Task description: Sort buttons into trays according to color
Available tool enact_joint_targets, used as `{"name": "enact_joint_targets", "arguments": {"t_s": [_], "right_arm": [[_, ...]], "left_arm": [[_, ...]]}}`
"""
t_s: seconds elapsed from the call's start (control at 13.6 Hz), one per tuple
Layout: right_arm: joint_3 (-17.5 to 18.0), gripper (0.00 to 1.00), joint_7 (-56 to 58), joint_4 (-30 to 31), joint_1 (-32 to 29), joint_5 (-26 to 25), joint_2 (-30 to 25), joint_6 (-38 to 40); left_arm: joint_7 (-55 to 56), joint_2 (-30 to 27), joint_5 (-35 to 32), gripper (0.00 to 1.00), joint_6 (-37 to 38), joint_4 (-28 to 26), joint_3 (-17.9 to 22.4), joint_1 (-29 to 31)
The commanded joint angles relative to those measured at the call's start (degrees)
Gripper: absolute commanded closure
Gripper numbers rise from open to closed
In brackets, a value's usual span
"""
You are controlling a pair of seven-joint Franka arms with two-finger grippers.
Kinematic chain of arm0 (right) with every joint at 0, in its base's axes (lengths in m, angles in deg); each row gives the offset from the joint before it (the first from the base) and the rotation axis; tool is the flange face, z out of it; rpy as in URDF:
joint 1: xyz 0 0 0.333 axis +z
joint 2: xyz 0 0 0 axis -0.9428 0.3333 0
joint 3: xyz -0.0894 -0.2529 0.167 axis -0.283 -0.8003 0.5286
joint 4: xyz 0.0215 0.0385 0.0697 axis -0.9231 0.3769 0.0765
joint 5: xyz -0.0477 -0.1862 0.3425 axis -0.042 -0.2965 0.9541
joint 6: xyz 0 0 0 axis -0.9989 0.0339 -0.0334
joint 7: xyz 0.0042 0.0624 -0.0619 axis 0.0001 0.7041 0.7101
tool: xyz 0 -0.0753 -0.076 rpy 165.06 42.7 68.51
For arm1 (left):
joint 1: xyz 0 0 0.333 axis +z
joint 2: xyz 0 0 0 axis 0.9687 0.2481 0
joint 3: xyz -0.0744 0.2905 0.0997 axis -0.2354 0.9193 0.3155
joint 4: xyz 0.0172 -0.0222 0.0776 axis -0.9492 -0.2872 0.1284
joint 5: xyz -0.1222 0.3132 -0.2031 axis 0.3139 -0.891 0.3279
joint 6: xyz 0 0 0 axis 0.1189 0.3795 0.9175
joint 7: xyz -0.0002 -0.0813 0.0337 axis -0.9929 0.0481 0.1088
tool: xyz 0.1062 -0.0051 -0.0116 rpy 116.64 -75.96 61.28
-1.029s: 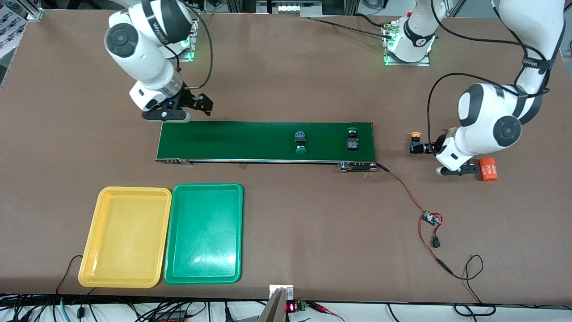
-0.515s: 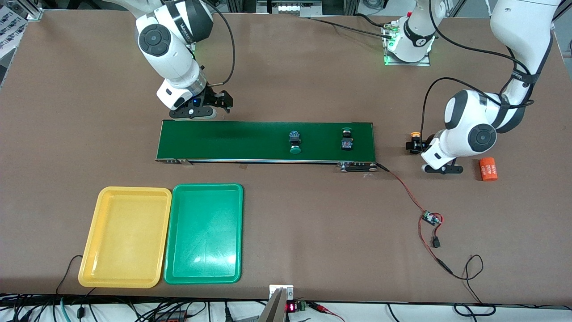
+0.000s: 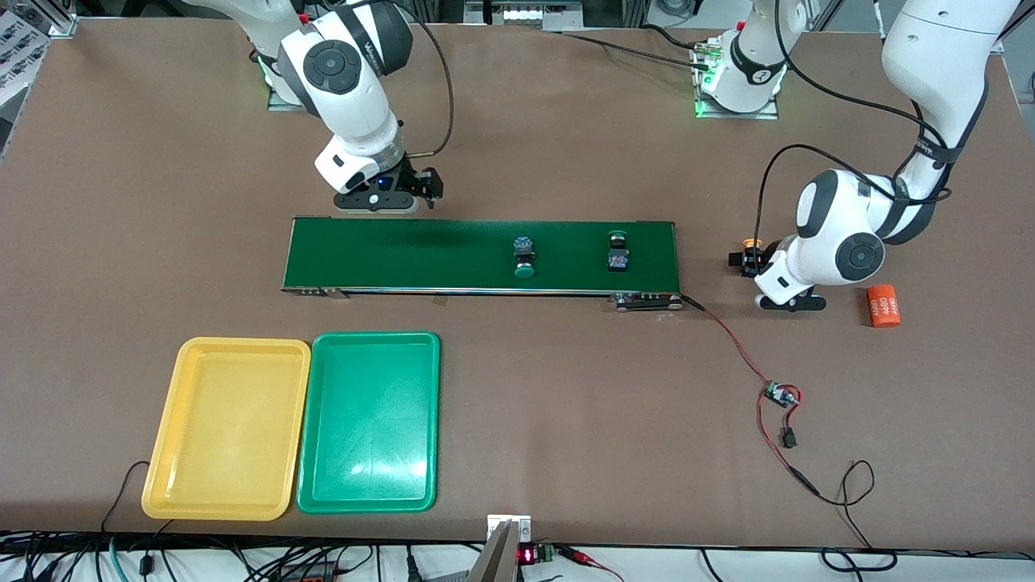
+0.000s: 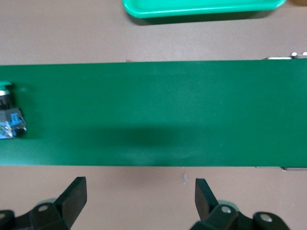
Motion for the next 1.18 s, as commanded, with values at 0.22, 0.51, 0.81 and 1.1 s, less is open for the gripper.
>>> {"name": "enact_joint_targets", "arguments": {"t_s": [0.22,0.51,0.81,1.1], "right_arm": [[-0.44,0.0,-2.85,-2.38,1.38,-1.07,2.51,-0.04],[-0.44,0.0,-2.94,-4.4,1.56,-1.07,4.53,-0.04],[-0.44,0.0,-3.91,-7.3,2.35,-1.07,7.34,-0.04],[-0.53,0.0,-6.19,-11.87,3.66,-1.07,11.12,-0.13]], "left_arm": [[0.03,-0.68,-1.28,0.85,-0.72,-0.77,-0.44,0.63],[0.99,-5.5,-1.02,1.0,0.33,0.11,-0.87,0.54],[10.12,-9.91,-0.32,1.0,1.03,1.86,-5.08,-1.56],[20.56,-9.22,-0.32,1.0,1.03,4.32,-10.71,-6.39]]}}
